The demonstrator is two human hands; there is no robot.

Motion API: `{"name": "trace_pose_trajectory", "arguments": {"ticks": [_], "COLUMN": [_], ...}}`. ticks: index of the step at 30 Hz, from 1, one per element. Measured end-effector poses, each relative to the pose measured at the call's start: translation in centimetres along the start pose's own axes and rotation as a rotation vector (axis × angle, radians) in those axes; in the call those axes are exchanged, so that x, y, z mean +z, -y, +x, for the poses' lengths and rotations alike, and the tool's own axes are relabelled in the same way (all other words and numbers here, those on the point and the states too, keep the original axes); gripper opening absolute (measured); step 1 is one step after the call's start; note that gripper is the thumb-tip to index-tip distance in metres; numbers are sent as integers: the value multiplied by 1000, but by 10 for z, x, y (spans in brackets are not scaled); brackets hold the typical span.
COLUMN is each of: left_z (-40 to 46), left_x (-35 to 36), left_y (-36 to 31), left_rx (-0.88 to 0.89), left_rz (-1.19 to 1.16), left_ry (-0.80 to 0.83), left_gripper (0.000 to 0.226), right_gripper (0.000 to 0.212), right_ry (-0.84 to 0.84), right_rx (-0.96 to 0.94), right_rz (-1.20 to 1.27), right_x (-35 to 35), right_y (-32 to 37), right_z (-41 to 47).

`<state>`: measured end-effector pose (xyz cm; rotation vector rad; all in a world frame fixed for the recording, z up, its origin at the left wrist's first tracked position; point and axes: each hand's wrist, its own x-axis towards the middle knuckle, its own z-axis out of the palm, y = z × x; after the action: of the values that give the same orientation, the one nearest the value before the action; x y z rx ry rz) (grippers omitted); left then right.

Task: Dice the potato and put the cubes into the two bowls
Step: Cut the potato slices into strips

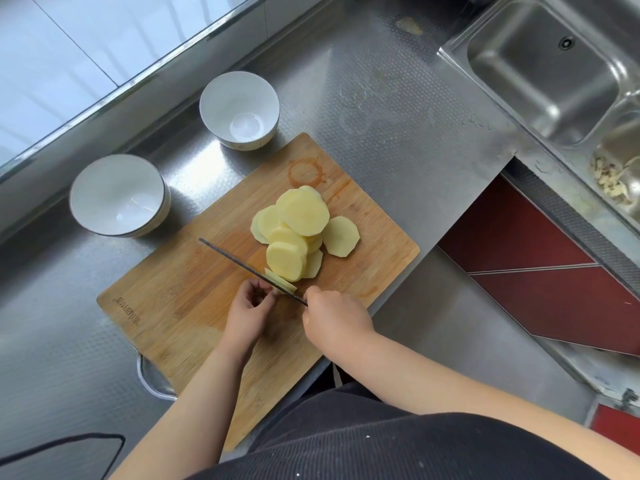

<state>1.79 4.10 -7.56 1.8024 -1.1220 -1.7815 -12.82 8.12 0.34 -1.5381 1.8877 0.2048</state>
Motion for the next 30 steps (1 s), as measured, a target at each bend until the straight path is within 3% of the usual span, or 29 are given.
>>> {"name": "trace_pose_trajectory", "arguments": {"ticks": [19,30], "left_z": [7,7], "left_x": [3,4], "left_y": [9,10], "left_rx": [21,26], "left_rz": [-13,12], "left_ry": [-18,-32], "left_gripper": [14,10], "right_gripper": [23,40], "right_ry": [25,132], "right_rx": [5,-24], "right_rz": [0,229], "right_x": [13,10], "right_y": [0,-9], "right_z": [23,20]}}
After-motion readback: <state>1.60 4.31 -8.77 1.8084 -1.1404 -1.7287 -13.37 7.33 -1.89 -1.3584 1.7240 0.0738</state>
